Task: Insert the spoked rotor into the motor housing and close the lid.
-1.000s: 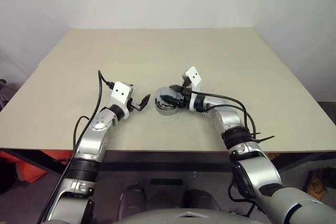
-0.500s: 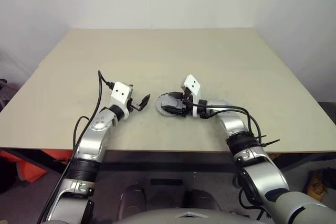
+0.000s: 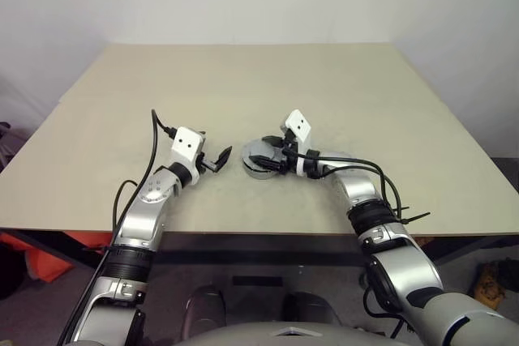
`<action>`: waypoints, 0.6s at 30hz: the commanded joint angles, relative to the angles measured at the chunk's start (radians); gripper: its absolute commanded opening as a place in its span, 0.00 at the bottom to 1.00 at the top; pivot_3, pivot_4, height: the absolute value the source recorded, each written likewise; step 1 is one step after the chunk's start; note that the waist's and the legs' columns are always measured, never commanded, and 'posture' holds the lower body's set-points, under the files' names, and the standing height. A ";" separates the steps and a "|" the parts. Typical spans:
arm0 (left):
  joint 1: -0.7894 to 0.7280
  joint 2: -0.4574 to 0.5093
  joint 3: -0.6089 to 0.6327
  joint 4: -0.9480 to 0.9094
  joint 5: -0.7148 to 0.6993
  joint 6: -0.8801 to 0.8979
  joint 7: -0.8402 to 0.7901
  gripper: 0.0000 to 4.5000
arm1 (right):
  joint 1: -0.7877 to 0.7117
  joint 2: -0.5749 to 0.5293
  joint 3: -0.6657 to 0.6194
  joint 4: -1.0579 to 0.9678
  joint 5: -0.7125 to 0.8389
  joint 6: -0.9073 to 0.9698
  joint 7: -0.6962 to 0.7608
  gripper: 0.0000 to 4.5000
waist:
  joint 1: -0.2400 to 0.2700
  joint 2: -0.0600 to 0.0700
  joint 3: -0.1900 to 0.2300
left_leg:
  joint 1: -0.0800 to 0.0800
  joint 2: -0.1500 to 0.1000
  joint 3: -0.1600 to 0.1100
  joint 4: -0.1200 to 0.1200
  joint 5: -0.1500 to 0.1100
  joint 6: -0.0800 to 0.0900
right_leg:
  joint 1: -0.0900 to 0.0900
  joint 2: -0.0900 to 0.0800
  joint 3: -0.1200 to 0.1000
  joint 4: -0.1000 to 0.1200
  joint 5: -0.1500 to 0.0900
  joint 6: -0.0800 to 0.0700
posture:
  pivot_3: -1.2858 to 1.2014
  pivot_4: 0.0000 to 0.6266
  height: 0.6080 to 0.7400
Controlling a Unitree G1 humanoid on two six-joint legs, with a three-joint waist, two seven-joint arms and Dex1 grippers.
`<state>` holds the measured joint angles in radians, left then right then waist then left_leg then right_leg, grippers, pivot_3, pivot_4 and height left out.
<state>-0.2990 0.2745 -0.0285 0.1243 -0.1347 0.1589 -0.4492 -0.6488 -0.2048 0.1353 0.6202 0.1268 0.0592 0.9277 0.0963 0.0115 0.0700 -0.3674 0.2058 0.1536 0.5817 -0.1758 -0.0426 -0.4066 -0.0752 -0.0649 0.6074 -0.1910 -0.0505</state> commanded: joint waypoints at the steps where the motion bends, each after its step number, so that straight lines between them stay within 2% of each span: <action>1: -0.006 0.007 0.013 -0.038 0.000 -0.011 0.004 1.00 | -0.016 -0.002 0.002 -0.002 -0.015 -0.041 -0.009 0.70 | 0.000 0.000 0.000 | 0.000 0.000 0.000 0.000 0.000 0.000 | 0.000 0.000 0.000 0.000 0.000 0.000 | 0.52 0.00 1.00; 7: -0.006 0.007 0.014 -0.038 0.000 -0.011 0.005 1.00 | -0.036 0.003 0.009 0.054 -0.055 -0.068 -0.066 0.70 | 0.000 0.000 0.000 | 0.001 0.000 0.000 0.000 0.000 0.000 | 0.000 0.000 0.000 0.000 0.000 0.000 | 0.52 0.00 1.00; 18: -0.001 0.004 0.012 -0.048 -0.002 -0.004 0.006 1.00 | -0.025 -0.003 0.013 0.055 -0.052 -0.072 -0.031 0.70 | 0.000 0.000 0.000 | 0.002 0.000 0.000 0.000 0.000 0.000 | 0.001 0.000 0.000 0.001 0.000 0.000 | 0.52 0.00 1.00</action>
<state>-0.2949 0.2743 -0.0285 0.1208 -0.1347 0.1606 -0.4482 -0.6624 -0.2010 0.1492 0.6851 0.0695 -0.0150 0.8809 0.0960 0.0114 0.0699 -0.3655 0.2058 0.1536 0.5819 -0.1753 -0.0425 -0.4052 -0.0753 -0.0649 0.6079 -0.1910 -0.0503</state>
